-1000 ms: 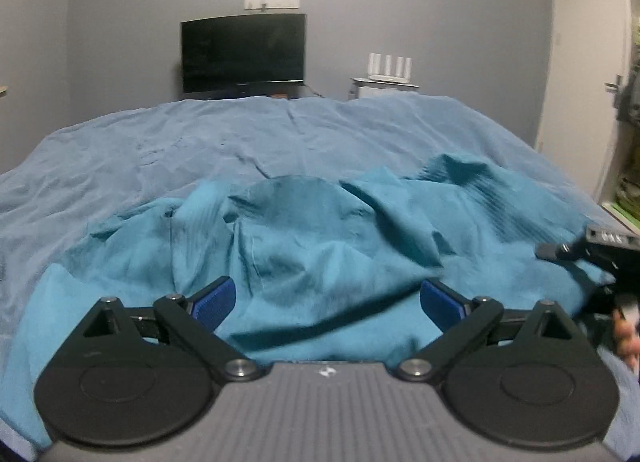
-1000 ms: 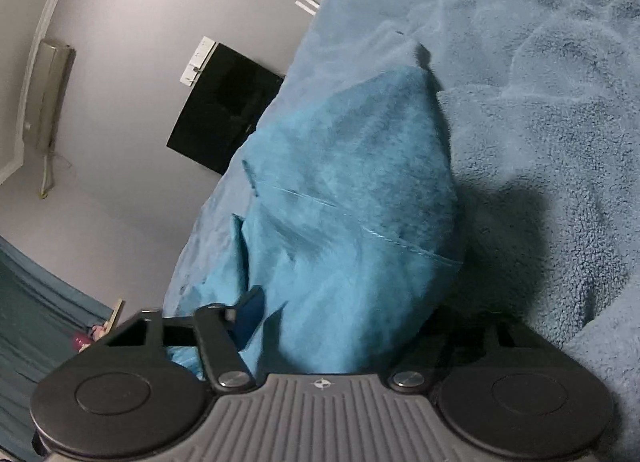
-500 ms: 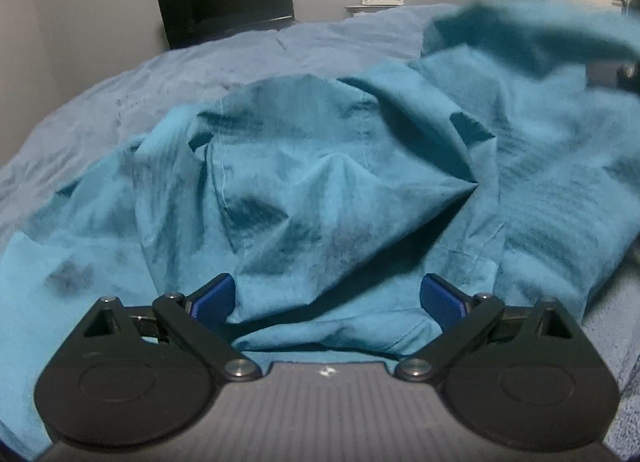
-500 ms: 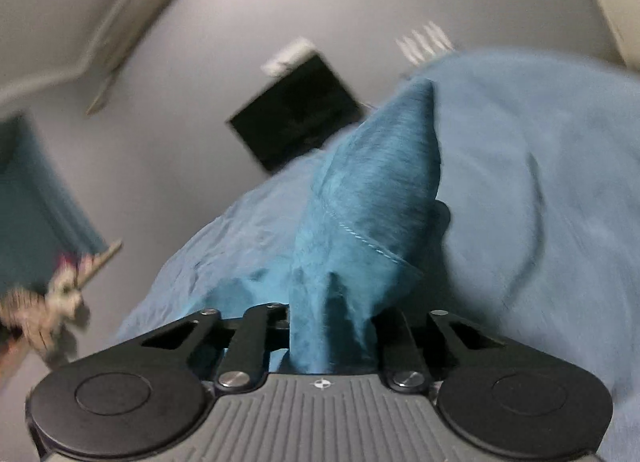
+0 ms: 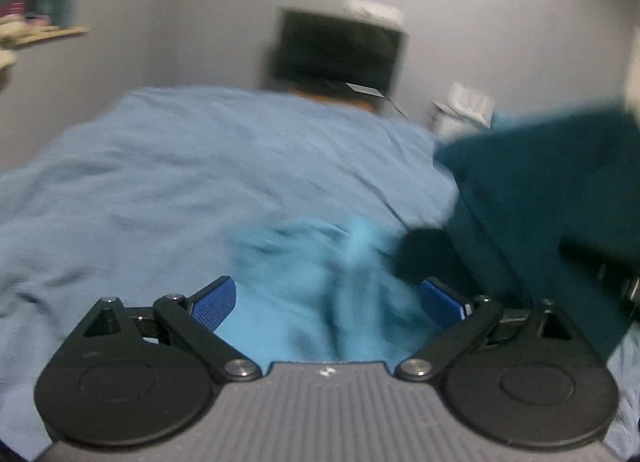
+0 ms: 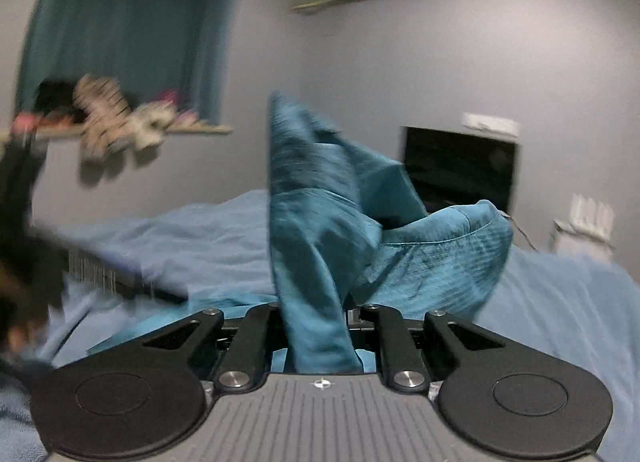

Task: Fold large clothes

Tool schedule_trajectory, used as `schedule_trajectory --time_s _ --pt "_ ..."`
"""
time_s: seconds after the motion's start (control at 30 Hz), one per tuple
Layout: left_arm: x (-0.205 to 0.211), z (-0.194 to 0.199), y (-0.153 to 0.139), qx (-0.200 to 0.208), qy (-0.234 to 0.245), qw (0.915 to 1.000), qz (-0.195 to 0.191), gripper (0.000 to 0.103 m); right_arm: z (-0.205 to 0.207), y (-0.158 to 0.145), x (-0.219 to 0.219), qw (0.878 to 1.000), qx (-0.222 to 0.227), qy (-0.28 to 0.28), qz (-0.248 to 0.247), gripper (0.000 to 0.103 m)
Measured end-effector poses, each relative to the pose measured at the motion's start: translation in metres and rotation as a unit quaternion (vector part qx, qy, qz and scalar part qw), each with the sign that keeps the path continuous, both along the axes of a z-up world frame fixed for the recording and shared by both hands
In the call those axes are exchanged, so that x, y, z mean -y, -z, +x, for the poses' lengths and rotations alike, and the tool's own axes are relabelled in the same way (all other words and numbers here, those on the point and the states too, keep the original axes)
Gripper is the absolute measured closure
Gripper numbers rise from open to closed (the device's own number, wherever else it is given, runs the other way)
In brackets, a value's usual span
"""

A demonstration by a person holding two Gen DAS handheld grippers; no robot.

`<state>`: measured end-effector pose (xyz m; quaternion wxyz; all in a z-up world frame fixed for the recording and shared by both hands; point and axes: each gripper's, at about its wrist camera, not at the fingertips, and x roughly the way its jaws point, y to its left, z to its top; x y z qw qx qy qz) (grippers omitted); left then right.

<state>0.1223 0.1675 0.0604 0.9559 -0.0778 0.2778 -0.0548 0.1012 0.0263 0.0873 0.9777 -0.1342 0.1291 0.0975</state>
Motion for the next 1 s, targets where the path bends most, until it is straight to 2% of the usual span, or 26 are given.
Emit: schedule_trajectory --time_s 0.07,0.13,0.27,0.37,0.47,0.53,0.57,0.63,0.67,0.73,0.77,0.8,0.9,0.93,1.0 --pt "-0.032 -0.008 -0.005 0.010 -0.022 0.9996 -0.017 0.004 0.009 0.009 -0.039 0.999 -0.007 -0.028 -0.041 0.088" --pt "-0.060 -0.015 -0.002 0.015 -0.049 0.9978 -0.041 0.004 0.000 0.017 -0.080 0.996 -0.014 -0.055 -0.073 0.088" --pt "-0.096 -0.016 0.015 0.004 -0.083 0.9916 -0.099 0.004 -0.008 0.048 -0.146 0.987 -0.049 -0.103 -0.110 0.088" --pt "-0.109 -0.007 0.031 -0.009 -0.081 0.9903 -0.112 0.005 -0.013 0.075 -0.168 0.982 -0.081 -0.126 -0.119 0.088" --pt "-0.114 -0.003 0.036 0.001 -0.081 0.9895 -0.120 0.005 -0.015 0.102 -0.171 0.976 -0.118 -0.137 -0.121 0.087" --pt "-0.112 -0.005 0.037 0.007 -0.056 0.9898 -0.130 0.005 -0.020 0.107 -0.170 0.976 -0.116 -0.141 -0.118 0.076" --pt "-0.110 -0.001 0.040 0.001 -0.041 0.9904 -0.132 0.005 -0.023 0.106 -0.168 0.977 -0.115 -0.144 -0.106 0.074" --pt "-0.101 0.008 0.045 -0.016 -0.003 0.9907 -0.135 0.015 -0.018 0.101 -0.157 0.979 -0.117 -0.144 -0.084 0.066" --pt "-0.099 0.010 0.048 -0.025 0.016 0.9881 -0.151 0.023 -0.022 0.098 -0.150 0.980 -0.120 -0.146 -0.069 0.063" --pt "-0.094 0.016 0.055 -0.035 0.058 0.9755 -0.210 0.025 -0.024 0.093 -0.132 0.977 -0.136 -0.157 -0.037 0.051" --pt "-0.089 0.018 0.057 -0.036 0.078 0.9700 -0.228 0.025 -0.025 0.090 -0.127 0.976 -0.142 -0.164 -0.024 0.051" --pt "-0.082 0.020 0.055 -0.034 0.098 0.9679 -0.229 0.025 -0.029 0.085 -0.122 0.974 -0.147 -0.171 -0.015 0.050" --pt "-0.058 0.019 0.050 -0.034 0.127 0.9766 -0.170 0.025 -0.046 0.076 -0.113 0.973 -0.143 -0.183 -0.004 0.044" --pt "-0.053 0.021 0.051 -0.040 0.137 0.9771 -0.158 0.025 -0.052 0.072 -0.107 0.973 -0.140 -0.184 -0.001 0.040" --pt "-0.047 0.025 0.058 -0.062 0.133 0.9792 -0.140 0.025 -0.062 0.062 -0.094 0.975 -0.132 -0.179 0.006 0.040"
